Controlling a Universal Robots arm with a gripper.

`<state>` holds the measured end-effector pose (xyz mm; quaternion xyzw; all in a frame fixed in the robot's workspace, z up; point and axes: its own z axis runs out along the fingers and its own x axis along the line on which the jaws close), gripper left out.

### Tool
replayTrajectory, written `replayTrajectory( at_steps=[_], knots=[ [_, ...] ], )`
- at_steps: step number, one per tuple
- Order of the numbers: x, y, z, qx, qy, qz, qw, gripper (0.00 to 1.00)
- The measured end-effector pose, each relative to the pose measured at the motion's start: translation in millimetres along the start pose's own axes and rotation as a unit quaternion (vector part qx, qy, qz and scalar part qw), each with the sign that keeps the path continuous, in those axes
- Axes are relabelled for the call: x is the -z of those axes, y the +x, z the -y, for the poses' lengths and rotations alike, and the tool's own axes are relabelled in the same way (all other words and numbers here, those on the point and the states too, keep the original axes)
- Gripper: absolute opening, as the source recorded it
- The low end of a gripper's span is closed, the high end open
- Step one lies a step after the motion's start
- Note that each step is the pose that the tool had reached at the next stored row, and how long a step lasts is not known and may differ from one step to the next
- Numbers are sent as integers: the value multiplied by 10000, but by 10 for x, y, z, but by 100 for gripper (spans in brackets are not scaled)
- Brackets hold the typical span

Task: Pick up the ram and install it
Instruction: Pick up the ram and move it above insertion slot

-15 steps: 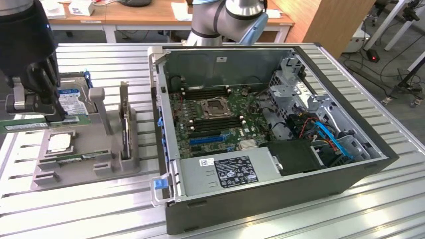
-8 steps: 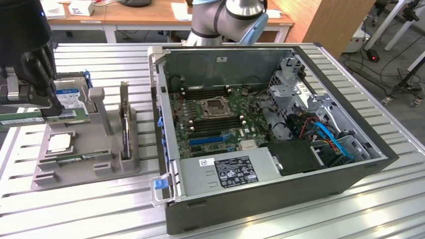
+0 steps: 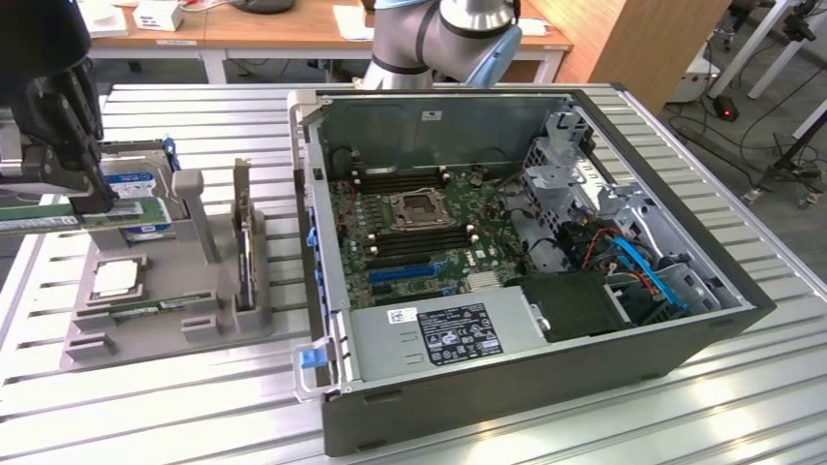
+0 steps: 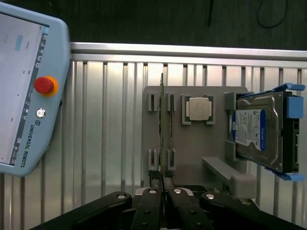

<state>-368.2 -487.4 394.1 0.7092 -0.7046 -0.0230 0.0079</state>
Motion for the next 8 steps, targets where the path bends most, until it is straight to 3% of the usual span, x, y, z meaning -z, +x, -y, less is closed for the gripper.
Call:
replayTrajectory(
  at_steps=[8],
  knots=[
    [141,-3,-6,0,1,0,10000,11]
  ],
)
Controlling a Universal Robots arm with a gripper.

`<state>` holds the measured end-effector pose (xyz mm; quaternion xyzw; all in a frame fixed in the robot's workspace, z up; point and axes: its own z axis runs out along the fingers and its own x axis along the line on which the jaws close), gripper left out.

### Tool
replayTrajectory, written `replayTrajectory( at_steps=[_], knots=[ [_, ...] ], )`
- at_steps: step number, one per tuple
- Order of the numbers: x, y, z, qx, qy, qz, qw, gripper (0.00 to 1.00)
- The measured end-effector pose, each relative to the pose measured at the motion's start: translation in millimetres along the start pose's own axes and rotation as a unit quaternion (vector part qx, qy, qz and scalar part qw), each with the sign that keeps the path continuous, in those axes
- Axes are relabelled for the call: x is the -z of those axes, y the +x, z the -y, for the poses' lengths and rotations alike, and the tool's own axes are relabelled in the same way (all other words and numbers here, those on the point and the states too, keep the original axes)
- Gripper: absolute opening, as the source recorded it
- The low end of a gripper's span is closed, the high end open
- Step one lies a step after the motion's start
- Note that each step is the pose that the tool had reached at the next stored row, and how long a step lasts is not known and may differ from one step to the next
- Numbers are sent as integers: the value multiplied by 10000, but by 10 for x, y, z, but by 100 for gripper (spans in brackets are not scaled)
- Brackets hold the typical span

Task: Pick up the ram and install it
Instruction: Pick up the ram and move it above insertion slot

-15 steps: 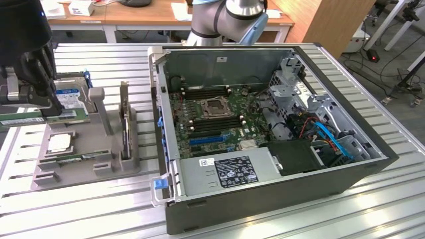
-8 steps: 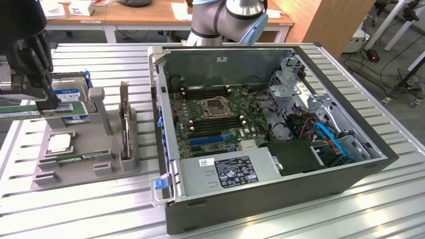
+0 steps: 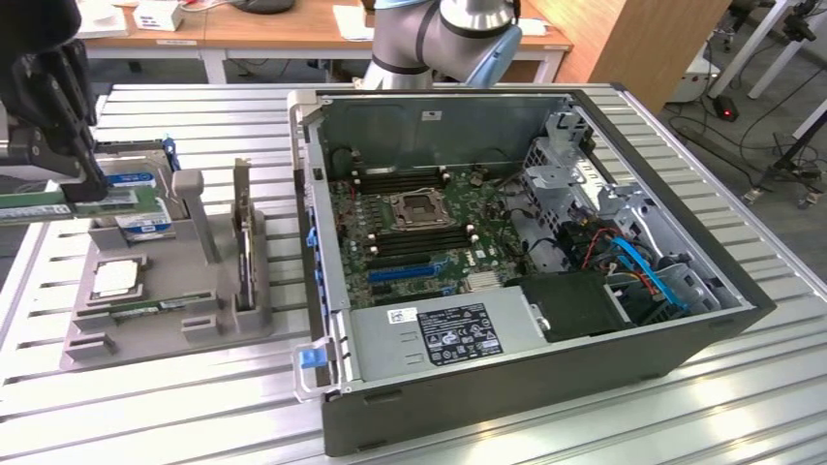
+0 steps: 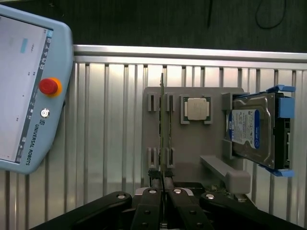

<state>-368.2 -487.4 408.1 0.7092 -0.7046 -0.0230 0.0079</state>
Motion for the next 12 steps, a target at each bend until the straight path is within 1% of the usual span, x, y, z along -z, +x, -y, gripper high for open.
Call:
replayTrajectory(
  at_steps=[7,12],
  knots=[
    [108,-2,-5,0,0,0,10000,11],
    [167,-4,-7,0,0,0,10000,11]
  ],
)
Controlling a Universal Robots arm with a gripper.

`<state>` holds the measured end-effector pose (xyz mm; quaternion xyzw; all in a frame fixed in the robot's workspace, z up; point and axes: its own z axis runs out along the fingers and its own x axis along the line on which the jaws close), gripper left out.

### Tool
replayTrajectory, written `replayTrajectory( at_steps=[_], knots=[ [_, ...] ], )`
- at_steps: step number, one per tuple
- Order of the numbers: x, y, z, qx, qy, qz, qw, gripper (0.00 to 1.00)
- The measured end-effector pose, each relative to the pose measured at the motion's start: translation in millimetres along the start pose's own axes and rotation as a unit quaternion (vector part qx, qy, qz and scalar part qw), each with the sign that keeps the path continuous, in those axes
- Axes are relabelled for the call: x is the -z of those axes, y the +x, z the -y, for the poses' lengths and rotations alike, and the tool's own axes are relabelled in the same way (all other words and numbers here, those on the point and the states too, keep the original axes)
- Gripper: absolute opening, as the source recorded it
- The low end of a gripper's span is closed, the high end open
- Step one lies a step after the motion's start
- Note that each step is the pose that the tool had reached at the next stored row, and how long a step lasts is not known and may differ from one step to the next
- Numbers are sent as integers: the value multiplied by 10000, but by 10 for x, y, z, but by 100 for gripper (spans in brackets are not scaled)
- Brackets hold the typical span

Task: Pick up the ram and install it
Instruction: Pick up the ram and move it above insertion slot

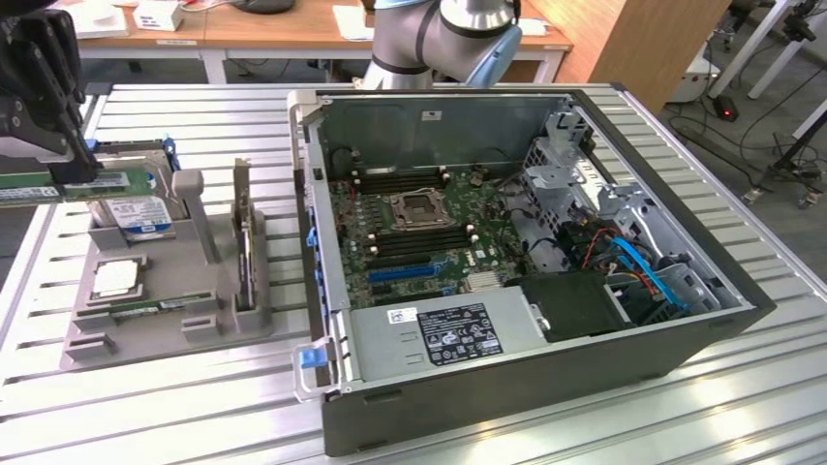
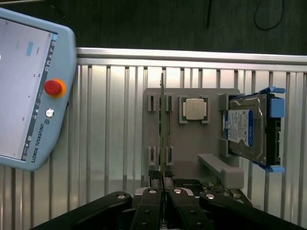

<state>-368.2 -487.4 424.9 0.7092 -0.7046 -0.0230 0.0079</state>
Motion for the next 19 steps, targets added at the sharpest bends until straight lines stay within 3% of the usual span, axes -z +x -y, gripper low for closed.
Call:
replayTrajectory(
  at_steps=[9,19],
  knots=[
    [11,0,6,0,-1,-1,10000,11],
    [19,2,245,3,0,2,10000,11]
  ],
)
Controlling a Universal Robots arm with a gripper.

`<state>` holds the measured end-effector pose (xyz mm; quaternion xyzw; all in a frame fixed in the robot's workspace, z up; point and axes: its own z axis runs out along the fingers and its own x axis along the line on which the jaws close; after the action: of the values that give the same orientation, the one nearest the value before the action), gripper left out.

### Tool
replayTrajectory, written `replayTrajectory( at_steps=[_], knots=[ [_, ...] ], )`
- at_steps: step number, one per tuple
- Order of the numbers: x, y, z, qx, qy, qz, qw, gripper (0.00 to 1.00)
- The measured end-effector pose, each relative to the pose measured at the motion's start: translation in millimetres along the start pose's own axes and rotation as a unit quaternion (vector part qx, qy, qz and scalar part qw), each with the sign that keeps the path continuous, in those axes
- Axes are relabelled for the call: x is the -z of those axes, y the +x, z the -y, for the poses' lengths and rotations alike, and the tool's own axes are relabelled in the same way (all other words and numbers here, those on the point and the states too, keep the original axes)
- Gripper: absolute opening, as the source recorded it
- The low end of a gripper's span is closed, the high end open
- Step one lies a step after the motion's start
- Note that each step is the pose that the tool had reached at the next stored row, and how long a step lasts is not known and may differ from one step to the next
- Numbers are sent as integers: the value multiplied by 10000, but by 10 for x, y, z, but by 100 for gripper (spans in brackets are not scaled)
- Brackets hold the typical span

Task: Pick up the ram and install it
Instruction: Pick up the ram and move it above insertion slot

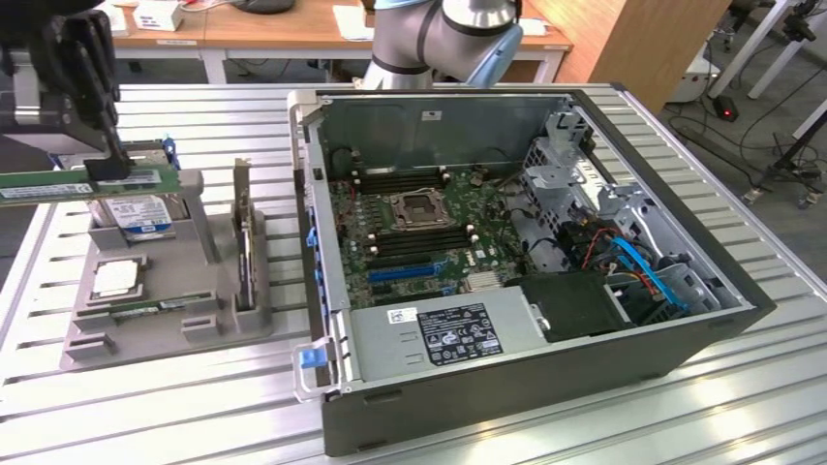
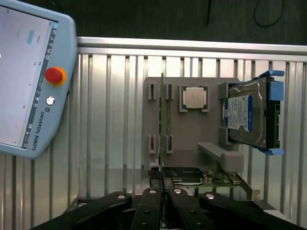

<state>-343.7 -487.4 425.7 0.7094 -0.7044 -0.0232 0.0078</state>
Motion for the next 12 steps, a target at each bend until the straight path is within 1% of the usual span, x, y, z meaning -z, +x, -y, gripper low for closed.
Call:
replayTrajectory(
  at_steps=[12],
  knots=[
    [13,2,296,3,0,0,10000,11]
  ],
)
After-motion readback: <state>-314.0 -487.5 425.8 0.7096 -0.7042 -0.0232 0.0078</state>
